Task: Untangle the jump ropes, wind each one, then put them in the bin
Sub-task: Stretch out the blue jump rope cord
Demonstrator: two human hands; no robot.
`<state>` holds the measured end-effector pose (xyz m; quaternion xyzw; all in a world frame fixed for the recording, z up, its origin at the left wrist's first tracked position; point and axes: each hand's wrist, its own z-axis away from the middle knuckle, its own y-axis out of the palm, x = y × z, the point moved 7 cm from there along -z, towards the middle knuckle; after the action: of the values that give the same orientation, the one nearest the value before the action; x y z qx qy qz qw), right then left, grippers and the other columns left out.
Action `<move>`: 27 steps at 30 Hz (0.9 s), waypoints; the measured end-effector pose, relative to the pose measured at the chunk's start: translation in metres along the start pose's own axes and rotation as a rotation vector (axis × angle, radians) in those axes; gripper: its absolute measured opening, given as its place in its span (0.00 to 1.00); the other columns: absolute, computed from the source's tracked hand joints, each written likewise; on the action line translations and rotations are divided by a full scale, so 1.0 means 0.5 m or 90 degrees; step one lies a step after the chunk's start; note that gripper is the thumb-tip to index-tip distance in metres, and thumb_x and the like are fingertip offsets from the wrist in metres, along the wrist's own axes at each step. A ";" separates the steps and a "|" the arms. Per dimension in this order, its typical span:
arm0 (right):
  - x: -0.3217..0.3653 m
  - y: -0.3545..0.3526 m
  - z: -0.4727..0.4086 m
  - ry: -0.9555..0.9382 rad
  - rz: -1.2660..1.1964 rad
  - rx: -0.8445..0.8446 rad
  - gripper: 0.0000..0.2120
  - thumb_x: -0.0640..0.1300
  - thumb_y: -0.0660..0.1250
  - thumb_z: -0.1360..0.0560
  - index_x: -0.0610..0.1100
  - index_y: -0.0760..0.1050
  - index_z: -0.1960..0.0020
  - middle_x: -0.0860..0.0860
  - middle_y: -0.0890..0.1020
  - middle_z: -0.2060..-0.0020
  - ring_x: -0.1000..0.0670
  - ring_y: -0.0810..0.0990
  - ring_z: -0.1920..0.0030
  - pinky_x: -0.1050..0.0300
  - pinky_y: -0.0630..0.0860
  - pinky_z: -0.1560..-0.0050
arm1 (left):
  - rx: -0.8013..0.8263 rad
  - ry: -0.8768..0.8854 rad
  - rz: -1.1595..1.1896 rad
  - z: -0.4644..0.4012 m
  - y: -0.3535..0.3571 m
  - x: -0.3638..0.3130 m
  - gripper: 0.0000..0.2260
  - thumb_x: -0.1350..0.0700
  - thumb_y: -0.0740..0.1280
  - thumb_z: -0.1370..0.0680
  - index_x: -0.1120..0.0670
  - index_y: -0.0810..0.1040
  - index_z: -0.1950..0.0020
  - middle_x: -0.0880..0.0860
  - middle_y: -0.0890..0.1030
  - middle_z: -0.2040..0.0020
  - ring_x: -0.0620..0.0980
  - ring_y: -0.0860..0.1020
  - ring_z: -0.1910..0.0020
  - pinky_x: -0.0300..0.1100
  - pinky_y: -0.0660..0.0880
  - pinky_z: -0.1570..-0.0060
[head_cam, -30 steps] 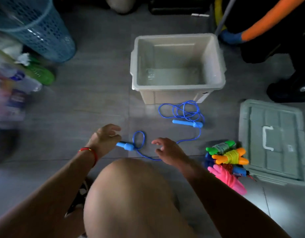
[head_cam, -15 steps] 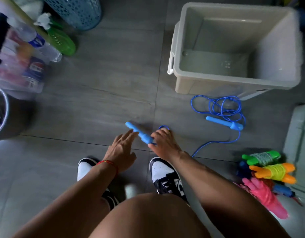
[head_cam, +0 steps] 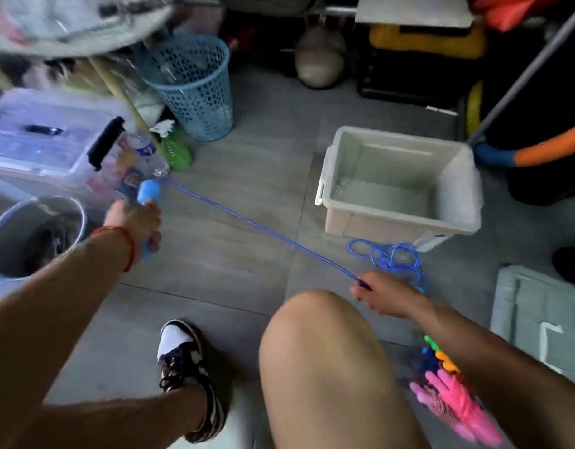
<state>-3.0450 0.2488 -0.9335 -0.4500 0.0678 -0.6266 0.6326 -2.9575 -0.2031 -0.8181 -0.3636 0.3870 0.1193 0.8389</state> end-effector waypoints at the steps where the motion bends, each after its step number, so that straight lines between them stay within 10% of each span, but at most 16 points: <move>1: -0.014 -0.021 0.019 0.003 0.009 -0.014 0.13 0.51 0.61 0.19 0.48 0.74 0.61 0.52 0.78 0.69 0.49 0.79 0.66 0.53 0.76 0.61 | -0.025 -0.039 0.094 -0.003 -0.052 0.003 0.10 0.52 0.59 0.15 0.52 0.70 0.56 0.57 0.68 0.66 0.45 0.67 0.86 0.31 0.65 0.81; 4: 0.033 -0.127 0.078 -0.056 0.035 -0.112 0.14 0.53 0.62 0.19 0.48 0.71 0.61 0.53 0.74 0.70 0.50 0.75 0.66 0.53 0.72 0.62 | -0.015 -0.076 0.177 0.054 -0.122 -0.003 0.03 0.57 0.59 0.15 0.49 0.68 0.45 0.55 0.69 0.64 0.45 0.69 0.84 0.29 0.64 0.83; 8: 0.248 -0.274 0.174 -0.196 0.107 -0.171 0.11 0.53 0.62 0.18 0.50 0.81 0.52 0.54 0.75 0.68 0.55 0.72 0.65 0.55 0.72 0.57 | 0.081 0.075 0.113 0.177 -0.062 -0.070 0.23 0.72 0.61 0.22 0.47 0.73 0.36 0.59 0.74 0.60 0.54 0.72 0.72 0.40 0.71 0.73; 16: 0.604 -0.263 0.280 -0.344 0.326 -0.133 0.18 0.53 0.60 0.17 0.56 0.70 0.66 0.56 0.75 0.71 0.58 0.73 0.67 0.56 0.68 0.58 | 0.168 0.420 -0.002 0.463 0.064 -0.147 0.07 0.46 0.70 0.21 0.45 0.84 0.46 0.53 0.70 0.64 0.46 0.68 0.68 0.35 0.67 0.68; 22: 0.504 -0.233 0.217 -0.249 0.229 -0.178 0.19 0.60 0.65 0.21 0.46 0.78 0.61 0.48 0.80 0.67 0.49 0.77 0.65 0.54 0.72 0.64 | 0.070 0.350 -0.011 0.401 -0.003 -0.143 0.20 0.47 0.62 0.17 0.53 0.81 0.65 0.47 0.68 0.78 0.44 0.66 0.79 0.40 0.65 0.71; 27: 0.240 -0.254 0.196 -0.053 0.206 -0.079 0.15 0.51 0.65 0.19 0.49 0.78 0.63 0.50 0.81 0.66 0.51 0.78 0.66 0.57 0.71 0.61 | -0.161 0.190 0.111 0.278 -0.156 -0.082 0.21 0.43 0.62 0.19 0.53 0.80 0.66 0.57 0.78 0.63 0.57 0.72 0.70 0.48 0.73 0.60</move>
<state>-3.0496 0.2181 -0.7358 -0.4970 0.1512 -0.4920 0.6986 -2.8694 -0.1574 -0.6867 -0.4446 0.5191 0.1837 0.7065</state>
